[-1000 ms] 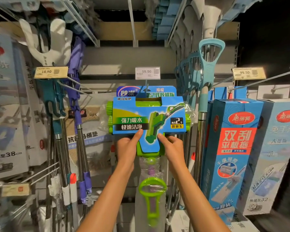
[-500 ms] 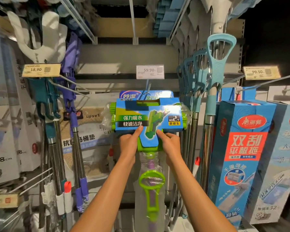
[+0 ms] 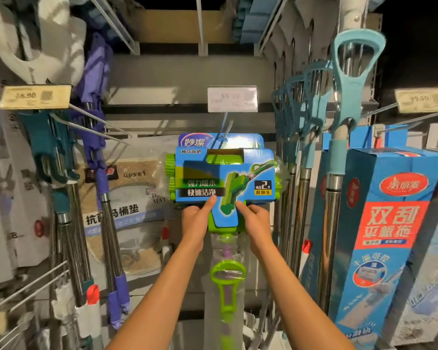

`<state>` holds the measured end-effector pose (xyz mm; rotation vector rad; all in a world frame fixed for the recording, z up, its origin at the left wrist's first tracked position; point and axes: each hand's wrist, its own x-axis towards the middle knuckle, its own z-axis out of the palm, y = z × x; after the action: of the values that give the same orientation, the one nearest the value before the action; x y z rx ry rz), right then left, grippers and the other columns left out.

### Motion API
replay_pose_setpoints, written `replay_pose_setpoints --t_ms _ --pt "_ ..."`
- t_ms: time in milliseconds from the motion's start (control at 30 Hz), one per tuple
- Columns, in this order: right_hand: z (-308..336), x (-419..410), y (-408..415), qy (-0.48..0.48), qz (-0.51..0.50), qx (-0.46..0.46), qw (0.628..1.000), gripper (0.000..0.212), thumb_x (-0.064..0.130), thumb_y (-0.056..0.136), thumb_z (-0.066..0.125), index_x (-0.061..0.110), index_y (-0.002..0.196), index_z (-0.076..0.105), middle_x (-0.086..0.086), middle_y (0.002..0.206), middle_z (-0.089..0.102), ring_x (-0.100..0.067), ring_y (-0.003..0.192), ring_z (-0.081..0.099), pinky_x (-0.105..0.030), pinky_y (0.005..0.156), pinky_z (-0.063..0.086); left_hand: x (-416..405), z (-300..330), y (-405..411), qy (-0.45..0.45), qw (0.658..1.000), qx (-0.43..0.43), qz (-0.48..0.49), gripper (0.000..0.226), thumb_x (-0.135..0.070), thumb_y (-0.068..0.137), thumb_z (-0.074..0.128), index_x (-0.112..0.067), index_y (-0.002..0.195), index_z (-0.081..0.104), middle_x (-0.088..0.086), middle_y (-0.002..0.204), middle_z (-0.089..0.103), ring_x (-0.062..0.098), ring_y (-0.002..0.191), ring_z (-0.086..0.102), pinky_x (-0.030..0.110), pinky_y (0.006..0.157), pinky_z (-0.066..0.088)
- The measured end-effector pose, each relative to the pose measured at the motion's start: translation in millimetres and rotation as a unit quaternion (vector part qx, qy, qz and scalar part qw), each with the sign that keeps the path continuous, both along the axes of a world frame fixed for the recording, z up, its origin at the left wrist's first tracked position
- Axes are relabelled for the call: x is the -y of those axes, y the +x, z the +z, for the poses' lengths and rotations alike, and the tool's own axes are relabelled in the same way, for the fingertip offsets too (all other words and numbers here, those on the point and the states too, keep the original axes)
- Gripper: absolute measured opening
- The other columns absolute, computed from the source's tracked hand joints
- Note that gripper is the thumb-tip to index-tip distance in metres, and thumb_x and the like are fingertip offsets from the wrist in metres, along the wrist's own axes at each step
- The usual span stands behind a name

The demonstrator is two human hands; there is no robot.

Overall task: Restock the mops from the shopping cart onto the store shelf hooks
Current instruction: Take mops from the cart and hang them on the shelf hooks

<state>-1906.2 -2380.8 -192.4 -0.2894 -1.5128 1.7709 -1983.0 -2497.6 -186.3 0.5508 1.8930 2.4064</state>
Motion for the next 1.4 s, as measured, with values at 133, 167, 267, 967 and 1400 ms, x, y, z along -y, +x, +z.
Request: replay_pose_setpoints --t_ms 133,167,267,967,1400 --pt "-7.8 -1.4 -4.8 0.011 -0.005 0.003 1.0 0.009 0.015 0.095 0.066 0.007 0.095 0.071 -0.005 0.095 0.077 -0.017 0.088 0.073 -0.024 0.068 0.057 0.3 -7.1 -3.6 -0.017 1.0 -0.018 0.006 0.048 -0.041 0.088 0.075 -0.014 0.061 0.044 0.004 0.059 0.05 0.015 0.056 0.051 0.025 0.049 0.036" --pt "-8.8 -1.3 -5.3 0.014 -0.007 0.003 1.0 0.01 0.015 0.095 0.066 0.006 0.095 0.071 -0.006 0.095 0.076 -0.016 0.086 0.073 -0.023 0.066 0.057 -0.1 -8.8 -4.7 -0.018 1.0 -0.022 0.001 0.045 -0.039 0.088 0.075 -0.01 0.063 0.051 0.004 0.061 0.057 0.015 0.058 0.056 0.025 0.05 0.041" --pt "-12.7 -2.0 -5.6 0.013 -0.008 0.004 1.0 0.01 0.014 0.096 0.065 0.006 0.095 0.07 -0.005 0.093 0.076 -0.014 0.083 0.073 -0.021 0.064 0.056 0.1 -12.6 -5.3 -0.008 0.999 -0.028 -0.018 0.035 -0.037 0.088 0.075 -0.002 0.085 0.071 0.01 0.086 0.077 0.026 0.083 0.073 0.04 0.073 0.058" --pt "-17.8 -0.3 18.7 0.106 -0.014 0.086 0.991 0.019 0.021 0.102 0.055 0.013 0.086 0.063 -0.004 0.092 0.07 -0.016 0.085 0.064 -0.018 0.059 0.047 0.4 -22.5 22.4 -0.081 0.996 -0.043 0.007 0.038 -0.04 0.095 0.066 -0.011 0.074 0.053 0.009 0.075 0.055 0.021 0.072 0.053 0.035 0.065 0.039" --pt "-39.1 60.8 90.0 0.219 -0.047 0.067 0.972 0.056 0.04 0.096 0.062 0.018 0.146 0.049 -0.003 0.144 0.056 -0.015 0.122 0.054 -0.022 0.106 0.044 67.6 -30.9 118.1 -0.169 0.977 -0.105 0.083 0.034 -0.034 0.102 0.054 -0.018 0.131 0.062 -0.007 0.125 0.062 0.003 0.11 0.054 0.013 0.089 0.042"
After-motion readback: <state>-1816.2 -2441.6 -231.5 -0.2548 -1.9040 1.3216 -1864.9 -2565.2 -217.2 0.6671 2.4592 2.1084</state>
